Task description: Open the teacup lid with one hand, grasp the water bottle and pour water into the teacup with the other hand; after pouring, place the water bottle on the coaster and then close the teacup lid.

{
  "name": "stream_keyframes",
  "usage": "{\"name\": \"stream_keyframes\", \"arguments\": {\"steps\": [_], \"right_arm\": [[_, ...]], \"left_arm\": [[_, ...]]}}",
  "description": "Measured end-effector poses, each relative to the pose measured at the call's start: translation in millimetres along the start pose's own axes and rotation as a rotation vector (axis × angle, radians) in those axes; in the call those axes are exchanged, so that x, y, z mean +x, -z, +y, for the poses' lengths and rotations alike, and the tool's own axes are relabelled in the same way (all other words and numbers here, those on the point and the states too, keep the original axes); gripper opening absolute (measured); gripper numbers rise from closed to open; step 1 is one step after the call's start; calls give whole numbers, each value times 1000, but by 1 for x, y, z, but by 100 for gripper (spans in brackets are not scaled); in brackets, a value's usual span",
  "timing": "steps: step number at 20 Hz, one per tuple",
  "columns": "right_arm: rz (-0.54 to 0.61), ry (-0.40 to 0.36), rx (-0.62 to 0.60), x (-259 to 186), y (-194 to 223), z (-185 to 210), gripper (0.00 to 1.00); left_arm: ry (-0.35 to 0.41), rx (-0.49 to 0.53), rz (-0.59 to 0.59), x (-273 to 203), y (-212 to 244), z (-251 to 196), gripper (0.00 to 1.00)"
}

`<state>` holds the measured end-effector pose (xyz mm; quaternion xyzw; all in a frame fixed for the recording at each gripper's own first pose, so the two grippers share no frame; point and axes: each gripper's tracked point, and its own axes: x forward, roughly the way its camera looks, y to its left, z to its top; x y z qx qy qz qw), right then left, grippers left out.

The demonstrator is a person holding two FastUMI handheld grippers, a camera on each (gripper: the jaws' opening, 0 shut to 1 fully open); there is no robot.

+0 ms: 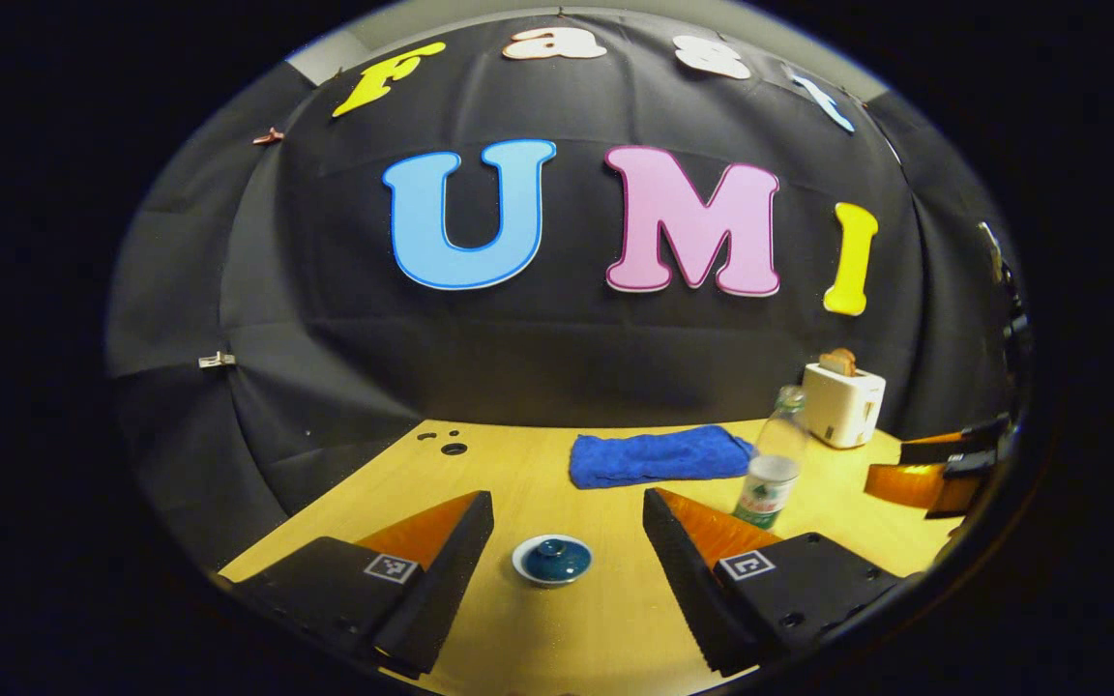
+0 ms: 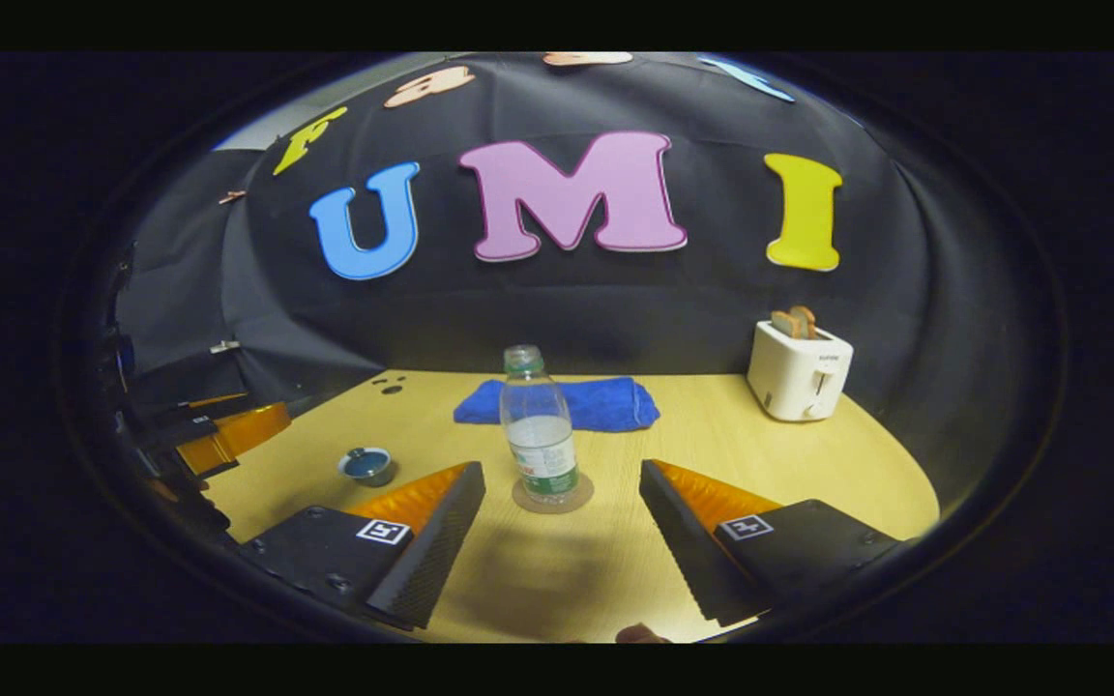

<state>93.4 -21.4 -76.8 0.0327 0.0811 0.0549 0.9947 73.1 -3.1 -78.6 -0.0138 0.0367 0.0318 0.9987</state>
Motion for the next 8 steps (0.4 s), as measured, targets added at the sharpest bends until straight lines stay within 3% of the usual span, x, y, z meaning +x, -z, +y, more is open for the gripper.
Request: {"name": "stream_keyframes", "arguments": {"steps": [8], "right_arm": [[-116,-12,-57,-71,-71,0,99]], "left_arm": [[7,-6,-98,-73,-106,-29,97]]}}
